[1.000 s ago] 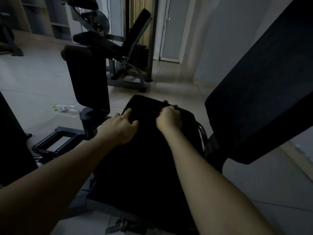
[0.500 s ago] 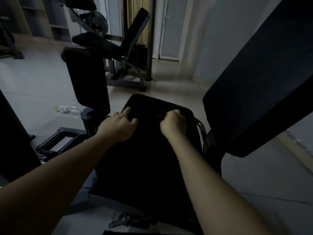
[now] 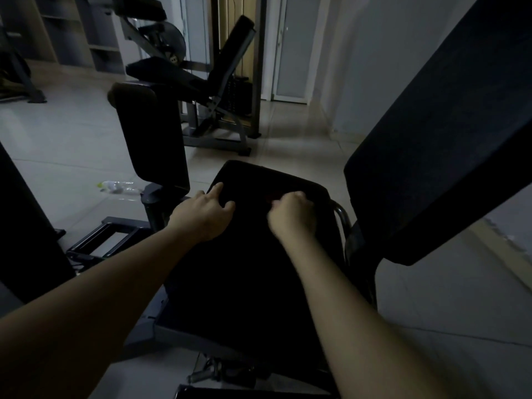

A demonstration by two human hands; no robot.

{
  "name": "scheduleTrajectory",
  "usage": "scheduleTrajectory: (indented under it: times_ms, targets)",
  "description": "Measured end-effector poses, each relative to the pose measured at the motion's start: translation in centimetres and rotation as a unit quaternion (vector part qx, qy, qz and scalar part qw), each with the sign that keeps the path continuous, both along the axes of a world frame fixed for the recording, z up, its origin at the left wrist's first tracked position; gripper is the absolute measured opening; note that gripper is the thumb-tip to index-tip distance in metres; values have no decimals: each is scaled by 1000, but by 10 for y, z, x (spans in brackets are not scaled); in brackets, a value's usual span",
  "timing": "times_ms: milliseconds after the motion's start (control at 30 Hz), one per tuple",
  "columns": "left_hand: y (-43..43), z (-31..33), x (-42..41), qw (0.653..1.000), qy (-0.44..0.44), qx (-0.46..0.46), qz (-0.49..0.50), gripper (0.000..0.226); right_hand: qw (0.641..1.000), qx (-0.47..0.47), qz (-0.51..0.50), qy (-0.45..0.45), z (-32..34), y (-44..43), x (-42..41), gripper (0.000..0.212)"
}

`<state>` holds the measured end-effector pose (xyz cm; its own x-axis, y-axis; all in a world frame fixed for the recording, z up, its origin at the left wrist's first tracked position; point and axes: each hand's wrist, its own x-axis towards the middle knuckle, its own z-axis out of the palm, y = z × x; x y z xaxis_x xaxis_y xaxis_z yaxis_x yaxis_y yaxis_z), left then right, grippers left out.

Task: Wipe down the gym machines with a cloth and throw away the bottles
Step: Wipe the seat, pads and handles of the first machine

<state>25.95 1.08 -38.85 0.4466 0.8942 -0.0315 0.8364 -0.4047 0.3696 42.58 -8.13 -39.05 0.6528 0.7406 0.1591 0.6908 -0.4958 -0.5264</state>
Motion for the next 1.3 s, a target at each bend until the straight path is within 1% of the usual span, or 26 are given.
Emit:
scheduleTrajectory:
  times_ms: [67,100,133,200,300,367,400,433,500,600,667,733,833,900,1000,1100,1167,1233,1300]
  targets:
    - [-4,-1,3,1000,5,22,21,71,993,23,104,-58,-1,-9,-40,37]
    - [-4,0,4,999,5,26,21,70,988,38,127,-75,-1,-15,-44,39]
    - [-5,0,4,1000,3,21,15,69,988,46,125,-76,-2,-19,-35,41]
    - [0,1,0,1000,0,0,-1,69,995,30,76,-65,-9,-23,6,41]
    - [6,2,-3,1000,-5,-13,-19,69,997,-24,-54,-50,-14,-20,66,39]
    - [6,2,-3,1000,-3,-15,-23,69,993,-38,-112,-2,-12,-7,75,37]
    - [5,2,-3,1000,-1,-14,-26,69,992,-31,-121,20,-13,-1,70,35]
    - [5,2,-4,1000,-2,-14,-26,69,993,-19,-108,34,-13,2,65,34]
    - [6,2,-4,1000,-2,-17,-24,69,999,-9,-30,25,-13,-11,47,31]
    - [3,3,-2,1000,4,-20,-16,69,996,-2,92,-9,-16,-68,11,34]
    - [0,2,0,1000,8,-5,-1,70,990,29,138,-26,-17,-96,-8,38]
    - [-2,1,2,1000,8,4,4,71,987,28,152,-49,-17,-85,-2,39]
    - [-3,2,2,1000,9,7,6,71,988,-48,140,-46,-9,-25,25,48]
    - [-3,2,2,1000,4,6,4,70,989,-79,124,-35,-2,14,39,53]
    - [-2,2,0,1000,4,6,0,70,990,-91,96,-47,0,42,43,49]
    - [1,1,-1,1000,4,2,-5,71,989,-65,132,-31,0,16,27,48]
    - [2,0,-1,1000,5,2,-3,70,983,-50,178,-24,-1,-29,6,47]
    - [0,0,0,1000,10,6,3,70,973,-29,226,-37,-6,-83,-18,47]
    - [-3,1,1,1000,11,9,5,70,972,1,231,-46,-14,-116,-27,46]
